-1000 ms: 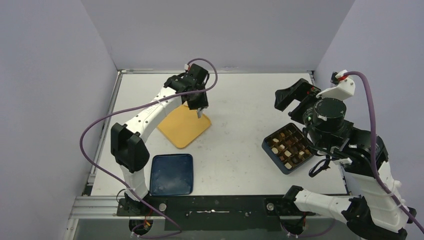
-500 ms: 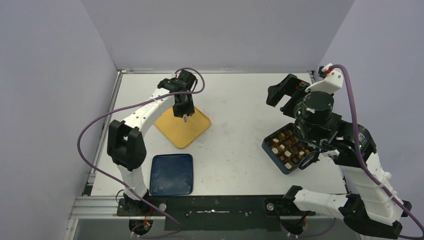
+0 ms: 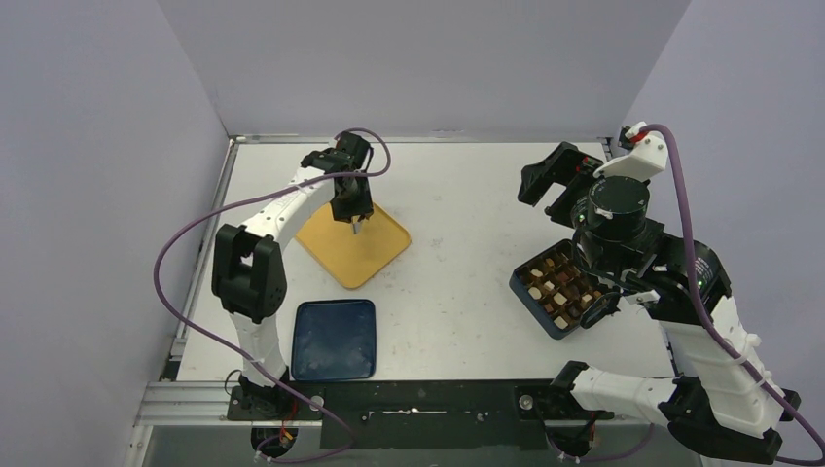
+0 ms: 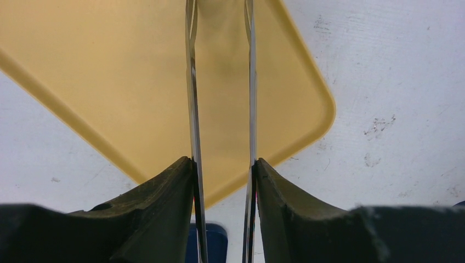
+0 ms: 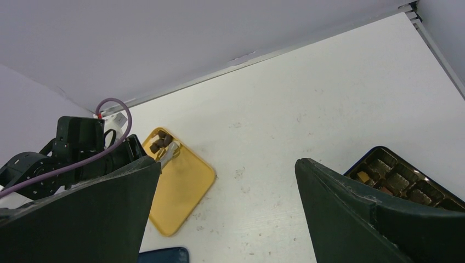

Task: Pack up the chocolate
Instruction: Pick up the fake chocolate from the plate.

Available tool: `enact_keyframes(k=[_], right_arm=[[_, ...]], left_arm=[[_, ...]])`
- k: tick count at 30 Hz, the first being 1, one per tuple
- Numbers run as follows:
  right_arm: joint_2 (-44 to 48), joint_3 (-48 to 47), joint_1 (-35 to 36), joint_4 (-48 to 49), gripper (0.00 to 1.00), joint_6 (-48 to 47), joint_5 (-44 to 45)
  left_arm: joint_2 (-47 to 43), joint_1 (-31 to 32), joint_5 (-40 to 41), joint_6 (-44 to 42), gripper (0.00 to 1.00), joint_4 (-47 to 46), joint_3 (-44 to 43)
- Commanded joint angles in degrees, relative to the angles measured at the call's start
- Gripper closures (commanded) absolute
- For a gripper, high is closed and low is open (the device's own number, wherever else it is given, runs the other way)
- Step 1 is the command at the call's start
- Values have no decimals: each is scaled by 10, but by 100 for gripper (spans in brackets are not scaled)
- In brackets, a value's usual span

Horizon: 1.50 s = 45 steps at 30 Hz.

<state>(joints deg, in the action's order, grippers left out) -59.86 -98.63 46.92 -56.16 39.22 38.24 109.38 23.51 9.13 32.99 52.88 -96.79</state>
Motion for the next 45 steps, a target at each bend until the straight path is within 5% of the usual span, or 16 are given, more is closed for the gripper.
enact_keyframes(k=[1,24,45], right_arm=[[-3,-17,-2,22,0,-5,19],[-4,-17,-2,23,0,-4,18],[-7,-12,-2,26,0,9,-33]], left_arm=[[6,-9,-21,-16,59,-32,-31],[32,-14,-20,-29,63,-45,-43],[-29,-14,-44,1,72,41,-42]])
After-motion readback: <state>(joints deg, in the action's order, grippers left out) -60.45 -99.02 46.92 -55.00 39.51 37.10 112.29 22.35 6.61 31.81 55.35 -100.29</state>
